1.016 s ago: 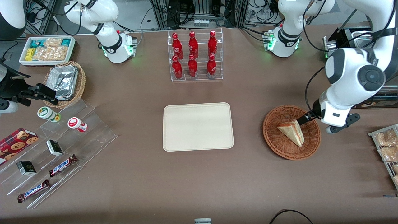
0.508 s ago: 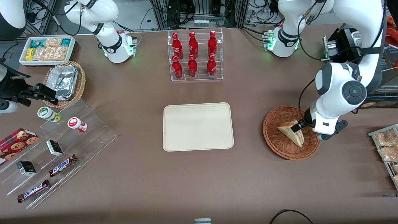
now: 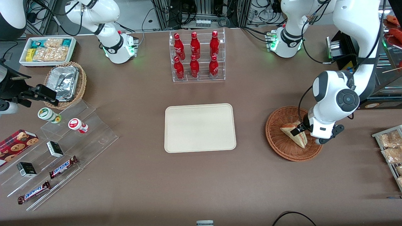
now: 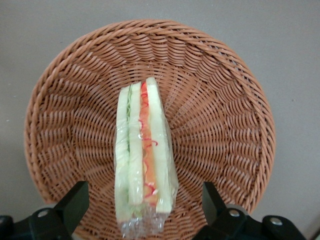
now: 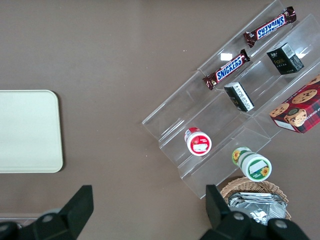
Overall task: Place sandwich from basket to tray
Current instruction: 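Lower the left gripper and close it on the triangular sandwich, then lift the sandwich and carry it with the left gripper over the tray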
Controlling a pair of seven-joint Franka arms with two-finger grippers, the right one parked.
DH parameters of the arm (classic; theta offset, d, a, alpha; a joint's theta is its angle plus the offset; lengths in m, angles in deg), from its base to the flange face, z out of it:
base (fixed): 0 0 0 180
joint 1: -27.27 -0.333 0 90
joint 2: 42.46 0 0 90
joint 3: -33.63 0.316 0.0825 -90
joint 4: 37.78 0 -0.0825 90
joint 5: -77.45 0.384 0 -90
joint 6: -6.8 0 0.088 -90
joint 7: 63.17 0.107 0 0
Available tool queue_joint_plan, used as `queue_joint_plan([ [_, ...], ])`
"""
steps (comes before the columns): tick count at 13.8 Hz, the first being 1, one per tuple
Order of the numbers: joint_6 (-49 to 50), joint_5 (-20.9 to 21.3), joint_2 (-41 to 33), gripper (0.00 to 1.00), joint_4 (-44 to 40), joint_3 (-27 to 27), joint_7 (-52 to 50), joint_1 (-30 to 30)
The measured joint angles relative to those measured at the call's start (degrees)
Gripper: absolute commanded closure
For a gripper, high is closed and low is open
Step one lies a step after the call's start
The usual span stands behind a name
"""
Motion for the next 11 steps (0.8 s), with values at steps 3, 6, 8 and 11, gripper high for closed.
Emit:
queue_joint_plan([
  [3,-2.0,0.0,2.3,0.12,0.4,0.0,-0.2,-0.1],
  [6,-4.6,0.0,4.9,0.89,0.4,0.1,-0.7,-0.1],
  [8,-4.8,0.0,5.7,1.00,0.4,0.1,-0.9,-0.1],
  [11,-3.2,0.1,5.3,1.00,-0.1,0.1,-0.9,-0.1],
])
